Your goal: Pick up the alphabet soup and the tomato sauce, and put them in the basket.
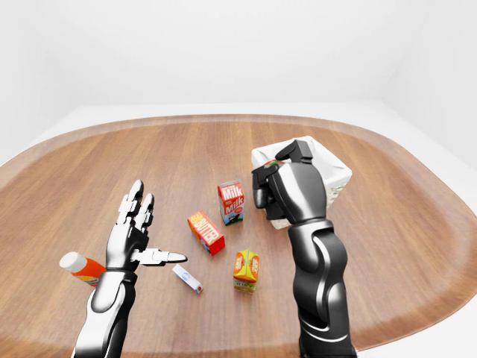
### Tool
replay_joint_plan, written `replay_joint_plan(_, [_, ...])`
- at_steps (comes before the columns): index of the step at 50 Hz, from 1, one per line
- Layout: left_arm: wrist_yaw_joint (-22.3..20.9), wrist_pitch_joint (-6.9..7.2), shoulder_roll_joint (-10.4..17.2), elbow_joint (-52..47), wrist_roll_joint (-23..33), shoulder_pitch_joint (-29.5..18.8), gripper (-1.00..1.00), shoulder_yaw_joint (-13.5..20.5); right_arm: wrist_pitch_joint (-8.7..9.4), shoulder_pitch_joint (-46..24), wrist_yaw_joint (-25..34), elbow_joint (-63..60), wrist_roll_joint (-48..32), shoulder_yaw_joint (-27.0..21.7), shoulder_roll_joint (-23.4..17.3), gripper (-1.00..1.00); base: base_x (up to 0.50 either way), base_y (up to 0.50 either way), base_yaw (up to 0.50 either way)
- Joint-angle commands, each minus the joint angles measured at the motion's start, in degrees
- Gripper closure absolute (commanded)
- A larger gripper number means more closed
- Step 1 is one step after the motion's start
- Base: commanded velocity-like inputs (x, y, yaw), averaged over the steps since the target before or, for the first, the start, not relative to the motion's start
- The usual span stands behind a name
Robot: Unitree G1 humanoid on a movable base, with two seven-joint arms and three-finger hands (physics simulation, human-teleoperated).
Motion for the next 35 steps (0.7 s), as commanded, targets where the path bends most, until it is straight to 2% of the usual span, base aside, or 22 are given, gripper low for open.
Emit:
replay_joint_plan(1, [0.0,0.00,-0.1,0.1,-0.4,-0.2,-1.00,0.3,0.00,-7.0,-3.8,10.7,-1.7,-1.4,-2.4,1.00,0.00,0.00,0.00])
replay_joint_plan(21, [0.0,0.00,-0.1,0.1,-0.4,-0.2,-1.00,0.3,0.00,-18.8,-5.7,26.0,-2.4,-1.1,-4.7,1.00,0.00,0.00,0.00])
replay_joint_plan(35, [0.1,0.00,-0.1,0.1,-0.4,-0.2,-1.00,0.3,0.00,-29.6,-10.2,46.9,-1.1,-1.8,-8.9,1.00,0.00,0.00,0.00])
